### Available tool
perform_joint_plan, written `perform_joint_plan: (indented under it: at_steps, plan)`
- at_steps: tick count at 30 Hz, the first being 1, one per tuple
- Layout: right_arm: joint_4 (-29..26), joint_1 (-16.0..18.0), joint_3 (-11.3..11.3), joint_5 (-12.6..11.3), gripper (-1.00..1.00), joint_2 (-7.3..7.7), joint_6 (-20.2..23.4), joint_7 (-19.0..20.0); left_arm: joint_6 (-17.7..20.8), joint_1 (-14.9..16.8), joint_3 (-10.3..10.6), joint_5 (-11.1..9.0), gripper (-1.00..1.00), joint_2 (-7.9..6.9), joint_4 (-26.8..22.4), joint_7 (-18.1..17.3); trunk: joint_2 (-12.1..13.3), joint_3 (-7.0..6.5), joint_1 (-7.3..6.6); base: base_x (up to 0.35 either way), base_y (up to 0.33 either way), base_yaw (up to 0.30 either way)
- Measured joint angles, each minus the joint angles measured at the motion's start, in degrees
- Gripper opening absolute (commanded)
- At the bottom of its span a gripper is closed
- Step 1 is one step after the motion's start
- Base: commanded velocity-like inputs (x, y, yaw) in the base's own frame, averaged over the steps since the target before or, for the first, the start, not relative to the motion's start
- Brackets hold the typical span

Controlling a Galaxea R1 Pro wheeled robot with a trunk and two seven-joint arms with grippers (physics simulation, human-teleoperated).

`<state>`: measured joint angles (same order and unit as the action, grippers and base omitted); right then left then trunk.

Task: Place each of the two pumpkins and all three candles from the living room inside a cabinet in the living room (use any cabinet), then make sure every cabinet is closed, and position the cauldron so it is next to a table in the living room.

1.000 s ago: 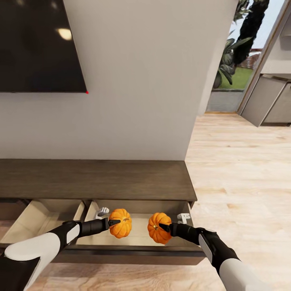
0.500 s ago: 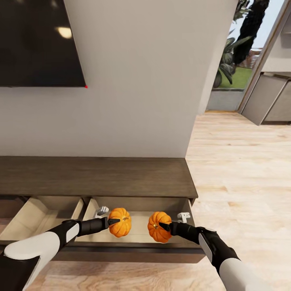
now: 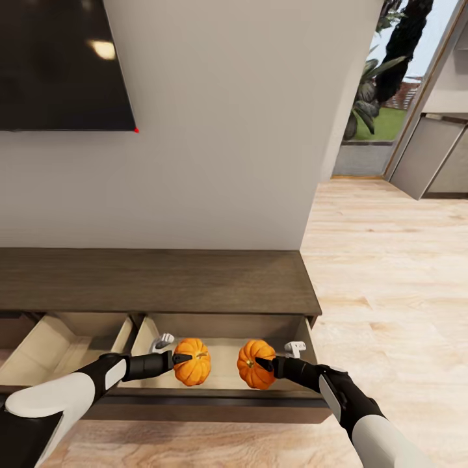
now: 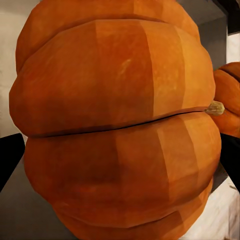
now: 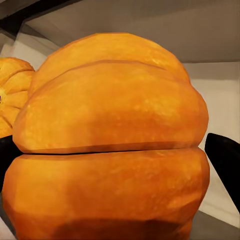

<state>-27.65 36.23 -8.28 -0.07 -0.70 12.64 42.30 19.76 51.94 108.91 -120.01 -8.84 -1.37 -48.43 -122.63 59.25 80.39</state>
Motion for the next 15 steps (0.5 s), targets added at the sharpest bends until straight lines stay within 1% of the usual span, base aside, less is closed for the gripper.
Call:
perform_joint_plan:
  at_steps: [2, 4, 6, 13, 15]
  plan:
    - [-0.01, 0.0, 0.0, 0.1, -1.0, 0.0, -0.07, 0.0, 0.0, 0.0, -0.09, -0.01, -1.0, 0.08, 0.09, 0.0, -0.8, 0.36, 0.44, 0.043, 0.0, 0.0]
    - [0.09, -0.03, 0.25, 0.61, -1.0, -0.08, -0.09, -0.02, 0.1, 0.0, 0.17, 0.08, -1.0, 0.21, 1.23, 0.14, -1.6, 0.73, 0.88, 0.243, 0.04, 0.0]
    - [0.06, -0.03, 0.19, 0.44, -1.0, -0.08, -0.09, -0.03, 0.16, 0.0, -0.2, -0.03, -1.0, 0.28, 1.4, 0.16, -2.41, 1.08, 1.32, 0.204, 0.016, 0.0]
    - [0.11, -0.03, 0.2, 0.54, -1.0, -0.09, -0.09, -0.04, 0.14, 0.0, -0.09, 0.0, -1.0, 0.33, 1.46, 0.26, -5.21, 2.34, 2.86, 0.032, 0.002, 0.0]
    - [0.16, -0.03, 0.22, 0.57, -1.0, -0.06, -0.09, -0.1, 0.1, 0.0, 0.37, 0.13, -1.0, 0.46, 1.48, 1.79, -6.01, 2.7, 3.3, 0.201, 0.017, 0.0]
